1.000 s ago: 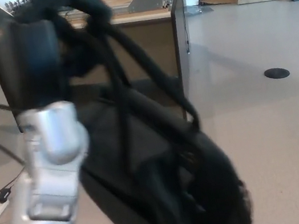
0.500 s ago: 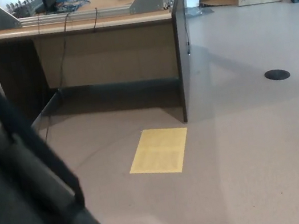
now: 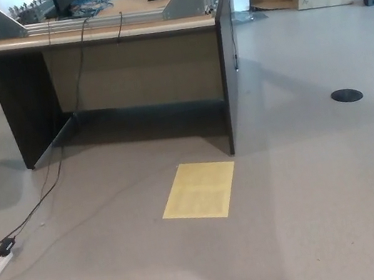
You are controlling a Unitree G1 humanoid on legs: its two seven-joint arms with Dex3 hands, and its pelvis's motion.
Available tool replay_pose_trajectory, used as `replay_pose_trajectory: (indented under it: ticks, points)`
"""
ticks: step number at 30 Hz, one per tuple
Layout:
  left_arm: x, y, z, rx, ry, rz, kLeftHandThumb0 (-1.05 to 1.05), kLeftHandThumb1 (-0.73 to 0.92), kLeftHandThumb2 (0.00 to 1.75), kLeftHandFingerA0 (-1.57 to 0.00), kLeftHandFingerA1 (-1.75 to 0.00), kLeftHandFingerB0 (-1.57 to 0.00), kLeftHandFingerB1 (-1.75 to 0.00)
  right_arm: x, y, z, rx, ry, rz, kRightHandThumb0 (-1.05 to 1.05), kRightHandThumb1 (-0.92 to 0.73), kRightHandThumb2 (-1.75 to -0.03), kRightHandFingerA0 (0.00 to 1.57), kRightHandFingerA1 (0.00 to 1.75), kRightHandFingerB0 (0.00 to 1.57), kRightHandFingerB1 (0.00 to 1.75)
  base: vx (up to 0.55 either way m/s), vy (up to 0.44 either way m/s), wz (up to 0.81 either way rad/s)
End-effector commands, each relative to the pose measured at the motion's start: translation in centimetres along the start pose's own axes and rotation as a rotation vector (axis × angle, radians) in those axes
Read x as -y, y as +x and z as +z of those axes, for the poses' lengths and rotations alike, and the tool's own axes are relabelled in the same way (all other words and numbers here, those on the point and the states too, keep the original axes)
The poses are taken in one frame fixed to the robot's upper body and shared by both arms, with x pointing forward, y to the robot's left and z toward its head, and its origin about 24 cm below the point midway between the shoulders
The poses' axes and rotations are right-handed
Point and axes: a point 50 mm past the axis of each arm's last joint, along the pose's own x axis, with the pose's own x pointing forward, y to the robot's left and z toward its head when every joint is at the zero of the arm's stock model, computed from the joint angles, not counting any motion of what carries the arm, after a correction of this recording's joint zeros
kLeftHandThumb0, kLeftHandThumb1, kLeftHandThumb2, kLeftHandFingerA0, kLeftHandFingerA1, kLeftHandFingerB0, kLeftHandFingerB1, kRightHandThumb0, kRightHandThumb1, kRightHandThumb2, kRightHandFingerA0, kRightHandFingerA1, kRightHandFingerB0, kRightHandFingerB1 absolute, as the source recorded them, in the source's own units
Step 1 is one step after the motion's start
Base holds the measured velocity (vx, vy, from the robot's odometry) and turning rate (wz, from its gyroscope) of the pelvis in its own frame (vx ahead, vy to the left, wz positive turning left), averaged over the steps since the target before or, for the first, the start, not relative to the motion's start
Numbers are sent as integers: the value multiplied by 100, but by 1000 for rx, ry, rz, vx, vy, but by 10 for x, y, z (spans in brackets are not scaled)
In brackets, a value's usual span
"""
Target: A person hands over a black lunchbag to the robot and the robot uses its left hand to grab the strips of the lunchbag, the gives it back to the person.
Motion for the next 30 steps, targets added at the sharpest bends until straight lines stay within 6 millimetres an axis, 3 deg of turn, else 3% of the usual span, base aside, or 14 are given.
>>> replay_pose_trajectory:
  ticks: [1,5,7,10,18,27,28,29,30]
  points:
    - [-24,-40,-3,1,35,-7,-12,60,57,-93,-173,-75,-166,3,-4,-5,-7,-16,-7,-60,-74,-63,46,45,44,40,0,0,0]
    - [-35,-72,-12,-92,52,-67,-4,60,56,-88,-174,-75,-163,3,-6,-7,-6,-26,5,-60,-74,-63,46,45,44,40,0,0,0]
    - [-36,-79,-16,-123,48,-83,-5,59,56,-88,-173,-76,-162,3,-4,-5,-5,-22,2,-60,-74,-63,46,45,44,40,0,0,0]
    - [-31,-79,-21,-111,62,-79,-7,60,55,-87,-175,-74,-165,7,4,1,3,-18,-13,-59,-75,-62,45,44,44,39,0,0,0]
    - [-37,-99,-24,-146,65,-131,-1,57,55,-86,-175,-70,-169,1,-4,-5,-7,-12,-10,-61,-74,-63,46,45,46,40,0,0,0]
    - [-15,-61,-27,-40,11,-94,0,58,56,-88,-175,-72,-170,4,2,2,10,2,-21,-59,-75,-62,45,45,46,40,0,0,0]
    - [-6,-43,-27,21,39,-75,-4,37,82,-126,-139,-109,-129,4,4,3,14,4,-26,-60,-74,-63,46,45,46,40,0,0,0]
    - [0,-31,-27,53,59,-65,-7,56,56,-94,-173,-77,-169,5,5,4,14,7,-29,-59,-61,-101,40,58,35,52,0,0,0]
    - [4,-26,-28,65,69,-63,-7,56,56,-94,-173,-77,-169,5,5,4,14,11,-32,-59,-61,-101,40,58,35,52,0,0,0]
